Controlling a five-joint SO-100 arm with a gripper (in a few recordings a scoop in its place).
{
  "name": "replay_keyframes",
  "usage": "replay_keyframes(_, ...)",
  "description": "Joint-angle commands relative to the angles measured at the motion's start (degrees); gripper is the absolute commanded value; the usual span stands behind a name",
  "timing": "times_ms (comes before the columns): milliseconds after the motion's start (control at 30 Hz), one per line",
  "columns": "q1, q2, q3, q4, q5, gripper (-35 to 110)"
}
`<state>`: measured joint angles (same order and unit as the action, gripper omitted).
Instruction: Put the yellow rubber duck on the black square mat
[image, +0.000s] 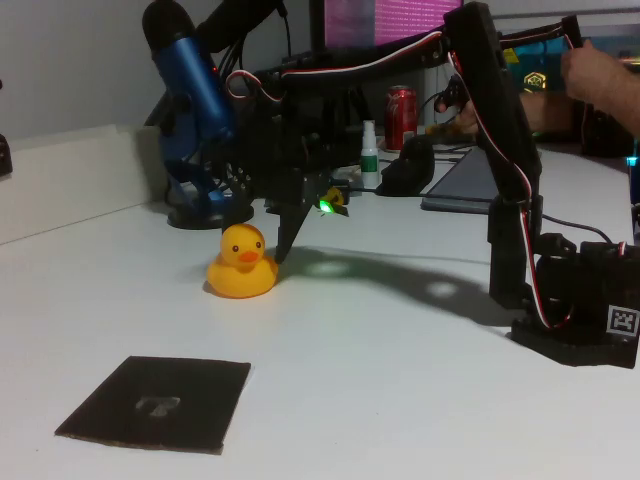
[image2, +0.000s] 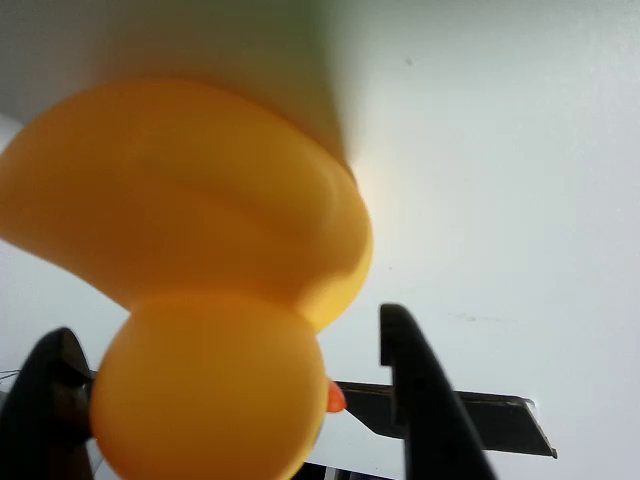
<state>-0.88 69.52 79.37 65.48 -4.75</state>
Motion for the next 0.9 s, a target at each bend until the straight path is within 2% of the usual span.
replay_keyframes(0, -1.5, 1.4, -2.0, 0.7, -0.9, 32)
replay_keyframes(233, -1.8, 1.4, -2.0, 0.8, -0.8, 23)
replay_keyframes(600, -2.0, 3.5, -2.0, 0.4, -0.8, 22)
replay_keyframes(867, -1.8, 3.6, -2.0, 0.8, -0.8, 12)
